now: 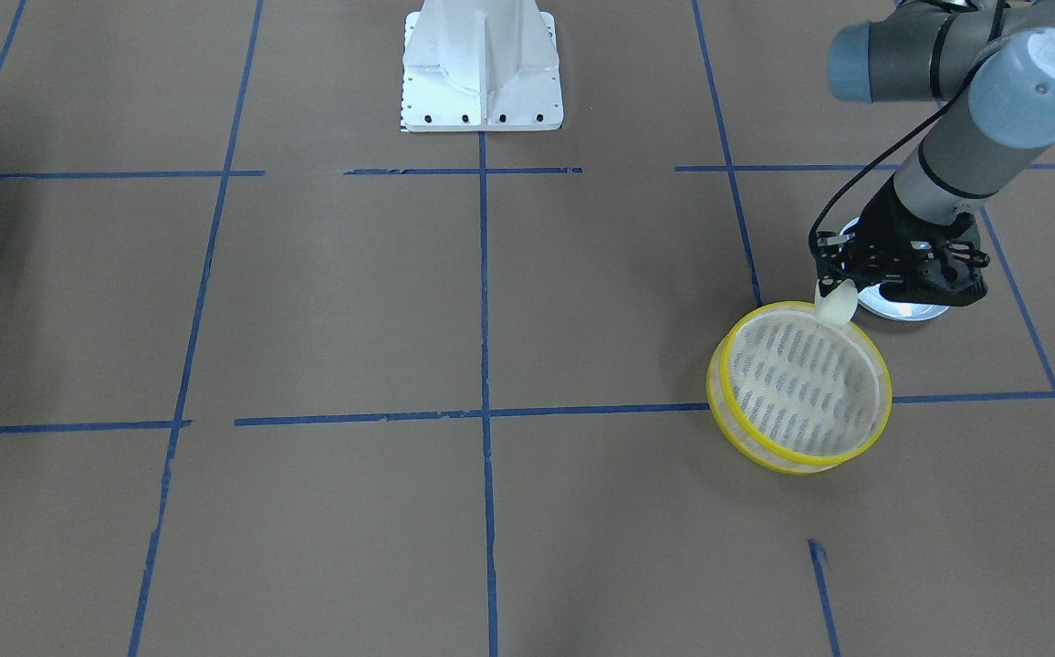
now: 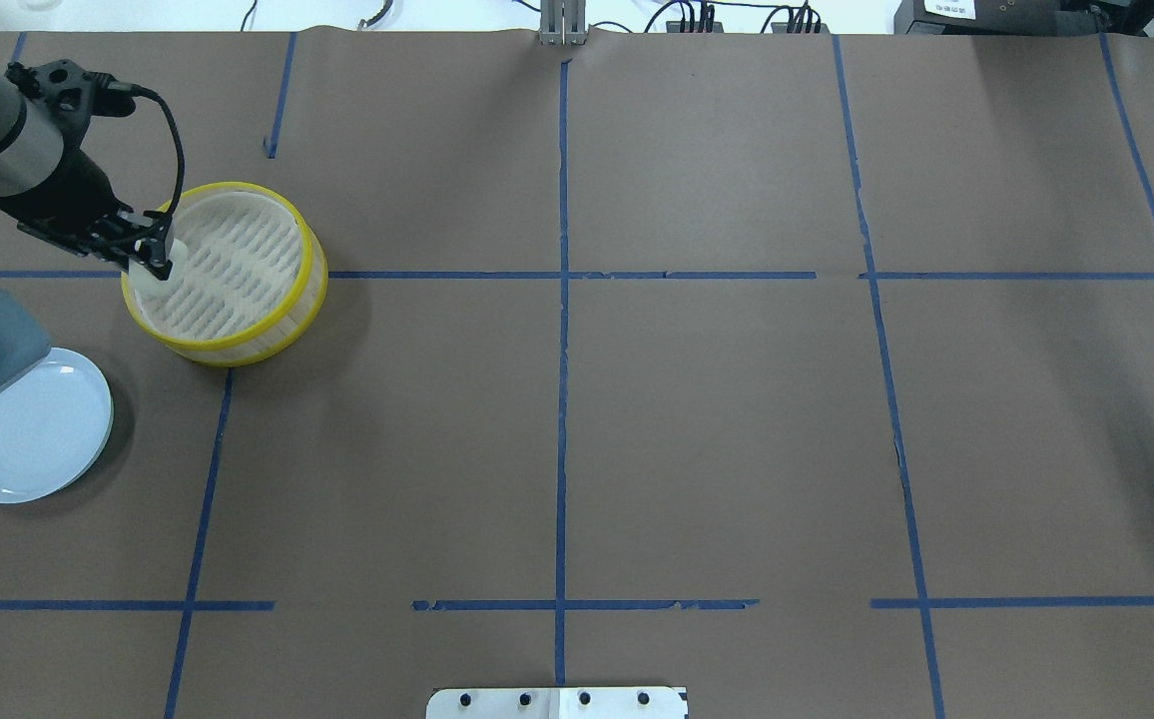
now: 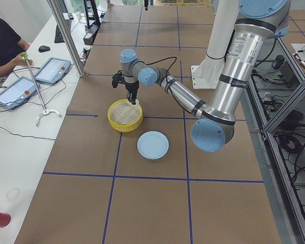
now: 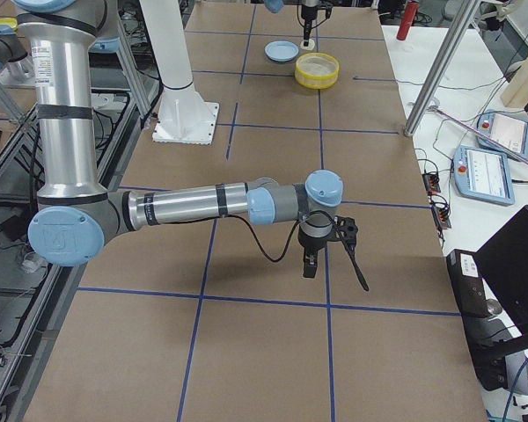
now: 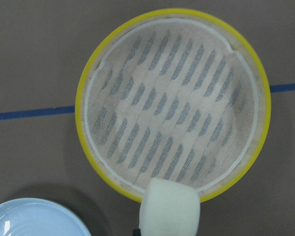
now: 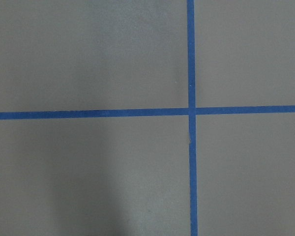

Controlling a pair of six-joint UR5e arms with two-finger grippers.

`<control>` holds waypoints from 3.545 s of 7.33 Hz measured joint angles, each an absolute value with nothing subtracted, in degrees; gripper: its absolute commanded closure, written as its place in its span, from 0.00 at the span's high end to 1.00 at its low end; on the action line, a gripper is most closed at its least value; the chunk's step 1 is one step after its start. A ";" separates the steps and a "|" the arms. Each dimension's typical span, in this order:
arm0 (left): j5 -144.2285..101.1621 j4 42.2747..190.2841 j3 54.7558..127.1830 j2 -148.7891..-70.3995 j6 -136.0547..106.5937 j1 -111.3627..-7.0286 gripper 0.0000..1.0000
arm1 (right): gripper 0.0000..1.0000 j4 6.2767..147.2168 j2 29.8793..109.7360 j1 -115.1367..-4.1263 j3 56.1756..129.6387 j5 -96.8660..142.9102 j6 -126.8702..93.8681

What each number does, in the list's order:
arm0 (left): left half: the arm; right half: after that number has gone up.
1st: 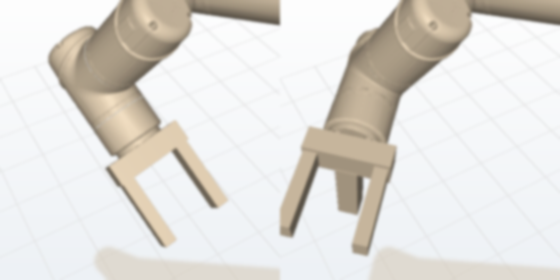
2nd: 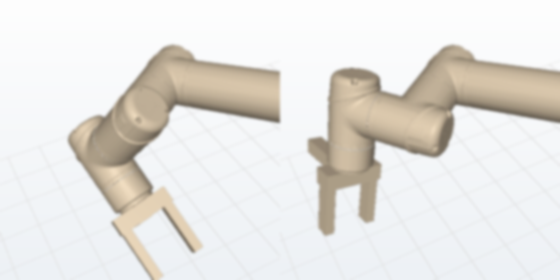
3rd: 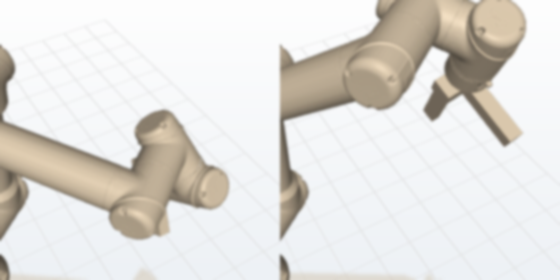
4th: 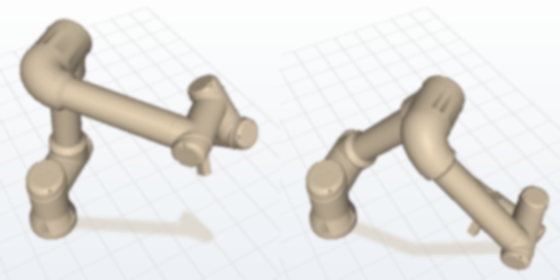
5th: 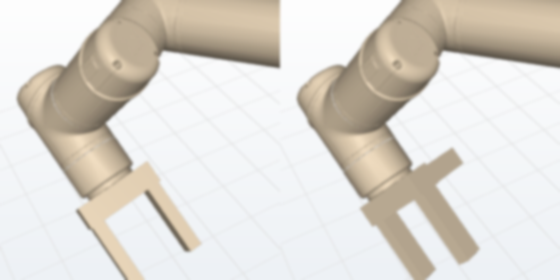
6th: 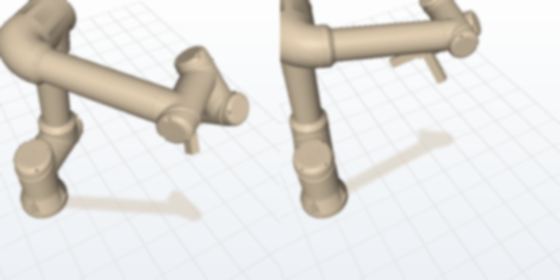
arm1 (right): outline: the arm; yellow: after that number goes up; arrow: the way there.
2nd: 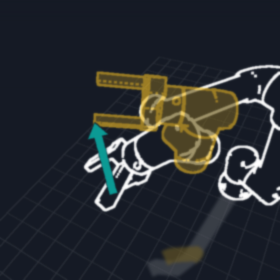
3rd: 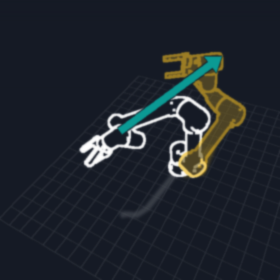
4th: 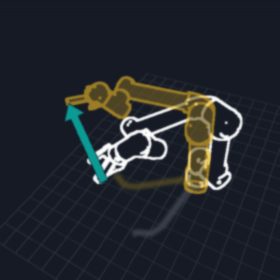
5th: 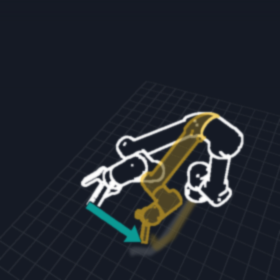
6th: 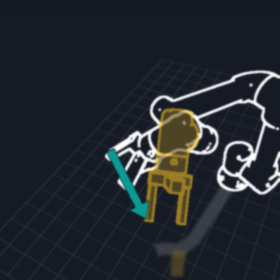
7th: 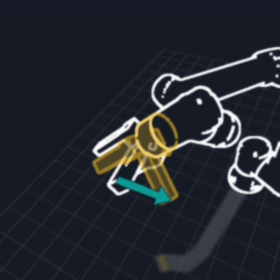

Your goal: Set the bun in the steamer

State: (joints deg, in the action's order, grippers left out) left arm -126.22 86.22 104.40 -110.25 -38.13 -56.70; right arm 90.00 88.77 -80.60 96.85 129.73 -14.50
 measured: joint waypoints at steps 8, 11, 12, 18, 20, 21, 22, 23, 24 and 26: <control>-125.84 101.68 86.15 -113.96 -38.40 -54.85 0.34 | 1.00 90.00 88.77 -80.59 96.85 129.73 -14.50; -125.78 101.83 85.91 -113.89 -39.71 -53.17 0.92 | 1.00 90.00 88.77 -80.59 96.87 129.73 -14.50; -125.77 101.85 85.91 -113.89 -39.97 -52.91 1.00 | 1.00 90.00 88.77 -80.60 96.89 129.73 -14.50; -123.75 101.88 88.62 -113.78 -40.24 -53.31 1.00 | 1.00 90.00 88.77 -80.60 96.85 129.73 -14.50; -123.55 101.61 96.71 -111.59 -39.82 -55.32 1.00 | 1.00 90.00 88.77 -80.60 96.86 129.73 -14.50; -123.57 101.46 100.13 -110.09 -39.74 -57.10 1.00 | 1.00 90.00 88.77 -80.60 96.85 129.72 -14.50; -123.70 101.36 103.24 -108.05 -39.66 -60.05 1.00 | 1.00 90.00 88.77 -80.60 96.85 129.73 -14.50; -124.07 101.32 105.82 -105.02 -39.57 -63.98 1.00 | 1.00 90.00 88.77 -80.59 96.85 129.72 -14.50; -125.23 101.28 107.14 -101.60 -38.52 -68.93 1.00 | 1.00 90.00 88.77 -80.60 96.86 129.73 -14.50; -127.41 101.25 104.98 -94.87 -25.29 -78.04 1.00 | 1.00 90.00 88.77 -80.60 96.86 129.73 -14.50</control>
State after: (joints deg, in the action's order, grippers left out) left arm -127.41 101.25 104.98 -94.87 -25.29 -78.04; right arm 90.00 88.77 -80.60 96.86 129.73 -14.50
